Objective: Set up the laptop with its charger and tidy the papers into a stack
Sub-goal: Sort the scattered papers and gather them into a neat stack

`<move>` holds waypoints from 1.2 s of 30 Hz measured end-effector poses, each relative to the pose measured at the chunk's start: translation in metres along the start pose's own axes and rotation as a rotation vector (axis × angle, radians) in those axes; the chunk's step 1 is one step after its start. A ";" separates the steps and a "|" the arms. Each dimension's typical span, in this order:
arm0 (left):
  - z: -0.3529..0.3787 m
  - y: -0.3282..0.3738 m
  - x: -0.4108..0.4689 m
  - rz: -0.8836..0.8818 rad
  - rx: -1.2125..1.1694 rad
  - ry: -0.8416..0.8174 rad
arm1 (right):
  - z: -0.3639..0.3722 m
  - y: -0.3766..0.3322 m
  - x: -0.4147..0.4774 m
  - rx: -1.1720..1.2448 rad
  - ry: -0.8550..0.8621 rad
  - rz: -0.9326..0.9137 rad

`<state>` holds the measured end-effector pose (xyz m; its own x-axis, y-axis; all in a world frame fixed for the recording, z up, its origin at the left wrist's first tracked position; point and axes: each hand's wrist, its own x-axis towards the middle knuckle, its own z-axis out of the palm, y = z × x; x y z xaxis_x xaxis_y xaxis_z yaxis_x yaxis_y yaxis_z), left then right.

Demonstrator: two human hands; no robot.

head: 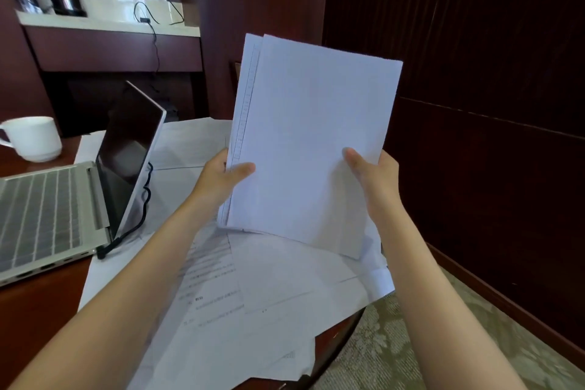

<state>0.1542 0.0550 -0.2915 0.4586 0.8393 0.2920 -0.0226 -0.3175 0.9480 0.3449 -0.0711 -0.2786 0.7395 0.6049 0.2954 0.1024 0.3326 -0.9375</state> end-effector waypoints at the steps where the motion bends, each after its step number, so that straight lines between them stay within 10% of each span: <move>1: 0.000 0.005 0.000 0.026 -0.023 0.011 | 0.003 -0.002 0.000 -0.005 -0.014 -0.035; 22: -0.006 0.035 0.002 0.148 -0.233 0.232 | 0.044 0.001 -0.001 -0.047 0.099 -0.210; 29: -0.005 0.032 0.005 -0.065 -0.149 0.181 | 0.032 -0.003 0.008 -0.285 0.066 -0.147; 36: -0.026 0.028 -0.003 -0.483 0.229 -0.209 | 0.009 0.011 0.015 -0.539 0.022 0.133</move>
<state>0.1298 0.0551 -0.2621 0.5356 0.8150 -0.2211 0.4158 -0.0266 0.9091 0.3509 -0.0515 -0.2824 0.7826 0.5989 0.1698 0.3290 -0.1665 -0.9295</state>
